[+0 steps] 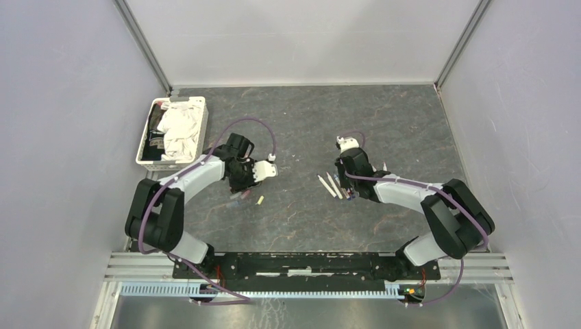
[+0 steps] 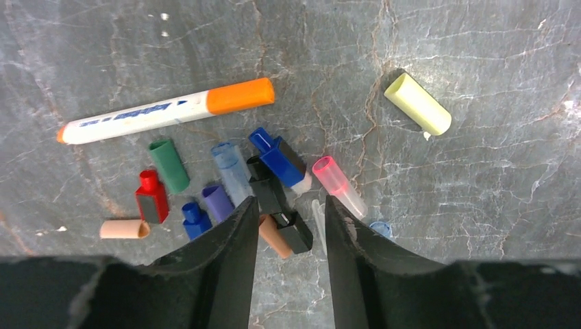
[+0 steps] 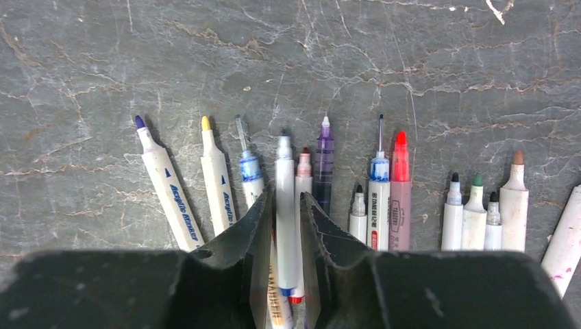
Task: Open the pen caps
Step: Place the pen cap at the center of the board.
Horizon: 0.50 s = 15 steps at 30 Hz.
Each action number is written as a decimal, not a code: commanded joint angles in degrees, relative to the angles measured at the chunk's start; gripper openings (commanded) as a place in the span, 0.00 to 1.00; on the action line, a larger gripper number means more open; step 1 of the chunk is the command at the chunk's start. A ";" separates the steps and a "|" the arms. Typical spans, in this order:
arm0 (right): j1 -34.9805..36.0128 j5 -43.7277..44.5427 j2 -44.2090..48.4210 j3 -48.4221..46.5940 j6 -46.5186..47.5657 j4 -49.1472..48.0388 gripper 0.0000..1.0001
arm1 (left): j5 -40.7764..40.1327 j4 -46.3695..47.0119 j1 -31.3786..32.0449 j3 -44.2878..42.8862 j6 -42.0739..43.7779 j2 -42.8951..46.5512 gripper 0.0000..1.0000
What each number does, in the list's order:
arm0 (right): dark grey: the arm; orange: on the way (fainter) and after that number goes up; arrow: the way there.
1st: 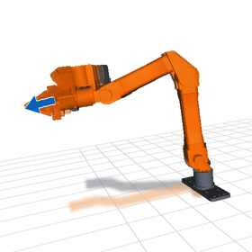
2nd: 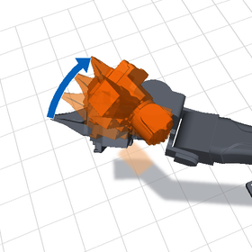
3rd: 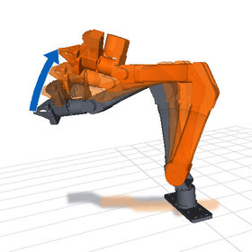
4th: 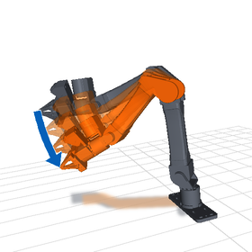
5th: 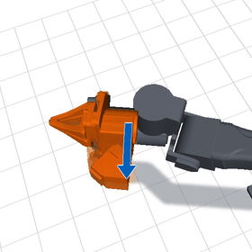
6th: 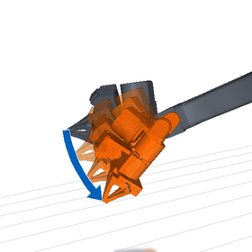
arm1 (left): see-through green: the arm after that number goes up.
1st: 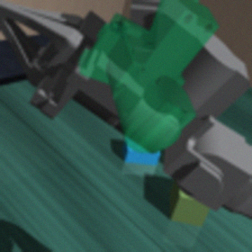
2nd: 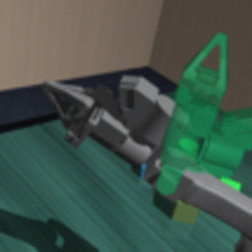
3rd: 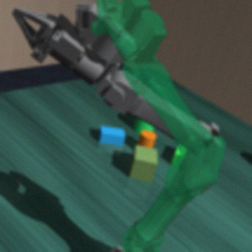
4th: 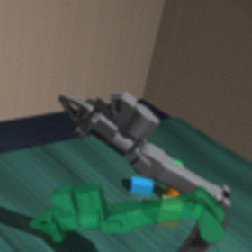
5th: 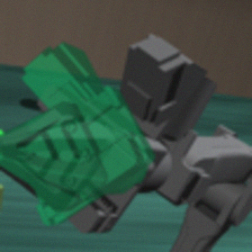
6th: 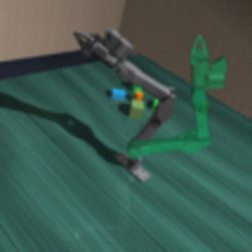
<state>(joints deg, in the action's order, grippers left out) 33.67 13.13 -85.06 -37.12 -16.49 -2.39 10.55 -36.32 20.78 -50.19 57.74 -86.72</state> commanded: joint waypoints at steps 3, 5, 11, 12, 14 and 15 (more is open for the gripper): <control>-0.55 1.33 -0.55 -1.21 1.19 -0.26 0.31 | 2.61 -4.04 0.11 -6.58 -4.82 4.68 0.55; -0.47 1.77 -0.21 -1.54 1.31 0.47 0.34 | 3.60 -6.54 -0.18 -9.34 -6.88 5.24 0.56; -0.41 3.30 4.66 -3.10 0.36 1.95 0.36 | 6.27 -12.42 -3.23 -18.54 -11.23 7.41 0.86; -0.08 3.12 5.32 -4.10 0.23 2.16 0.37 | 6.62 -13.36 -4.19 -20.18 -11.94 7.66 0.92; 0.92 3.26 5.95 -7.00 -0.01 2.24 0.38 | 7.82 -15.28 -6.40 -24.52 -13.35 8.06 0.94; 1.59 3.55 5.73 -8.99 -0.24 3.44 0.38 | 8.46 -16.08 -7.74 -26.22 -13.95 8.13 0.99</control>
<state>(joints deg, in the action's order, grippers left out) 33.65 14.61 -82.04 -38.79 -16.16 0.78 15.31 -47.68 16.75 -69.23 49.30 -81.03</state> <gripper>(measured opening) 0.372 0.933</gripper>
